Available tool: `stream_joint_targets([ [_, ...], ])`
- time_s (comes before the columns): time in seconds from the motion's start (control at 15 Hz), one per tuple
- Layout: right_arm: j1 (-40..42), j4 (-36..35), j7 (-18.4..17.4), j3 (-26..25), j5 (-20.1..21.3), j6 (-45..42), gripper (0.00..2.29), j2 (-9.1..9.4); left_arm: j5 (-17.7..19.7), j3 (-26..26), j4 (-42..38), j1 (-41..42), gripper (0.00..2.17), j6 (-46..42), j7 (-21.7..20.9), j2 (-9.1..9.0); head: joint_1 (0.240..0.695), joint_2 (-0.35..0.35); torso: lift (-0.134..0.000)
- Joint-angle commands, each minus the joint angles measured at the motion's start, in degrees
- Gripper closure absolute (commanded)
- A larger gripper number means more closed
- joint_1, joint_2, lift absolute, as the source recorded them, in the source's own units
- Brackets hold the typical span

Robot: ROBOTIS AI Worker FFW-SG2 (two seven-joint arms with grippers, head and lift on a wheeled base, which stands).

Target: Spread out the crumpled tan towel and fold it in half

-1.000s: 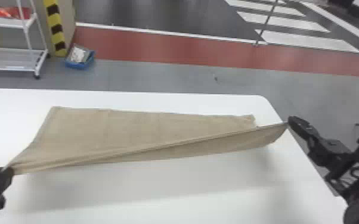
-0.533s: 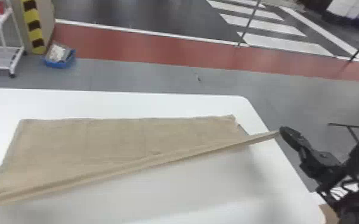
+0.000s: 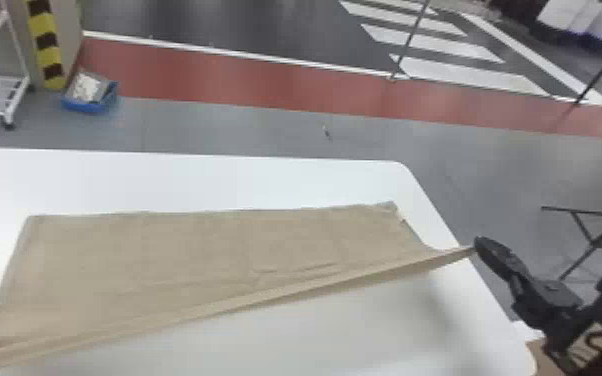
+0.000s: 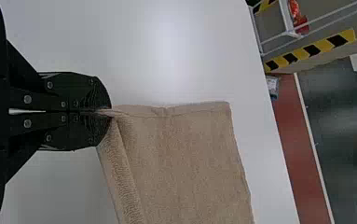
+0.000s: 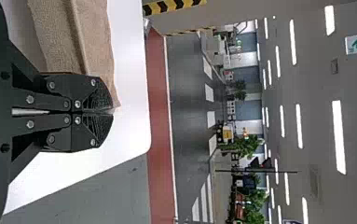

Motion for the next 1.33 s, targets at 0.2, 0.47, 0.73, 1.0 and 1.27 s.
stream_joint_targets([
  [0.2,-8.2,1.9,0.0,0.8,4.8,7.8,1.14,-0.17,0.7,-0.9,6.2,-9.1,1.64,-0.9,1.7,-0.63,0.695,-0.35,-0.124],
  [0.47,-11.7,2.5,-0.1,1.5,7.2,9.9,1.14,0.97,6.3,0.3,13.4,-14.5,1.64,-7.4,4.9,-0.98,0.695,-0.35,-0.124],
  [0.73,-17.6,6.9,-0.6,2.3,11.4,10.9,1.14,1.14,8.0,0.1,18.5,-19.7,1.64,-10.0,5.1,-1.42,0.695,-0.35,-0.124],
  [1.0,-23.3,11.8,-2.2,3.5,14.3,12.5,1.14,1.5,8.2,0.3,22.8,-24.2,1.64,-11.6,5.1,-1.95,0.695,-0.35,-0.124],
  [1.27,-30.4,17.4,-3.5,3.1,16.4,14.1,1.14,1.41,8.7,1.9,27.1,-27.3,1.64,-13.2,5.1,-1.86,0.695,-0.334,-0.124],
])
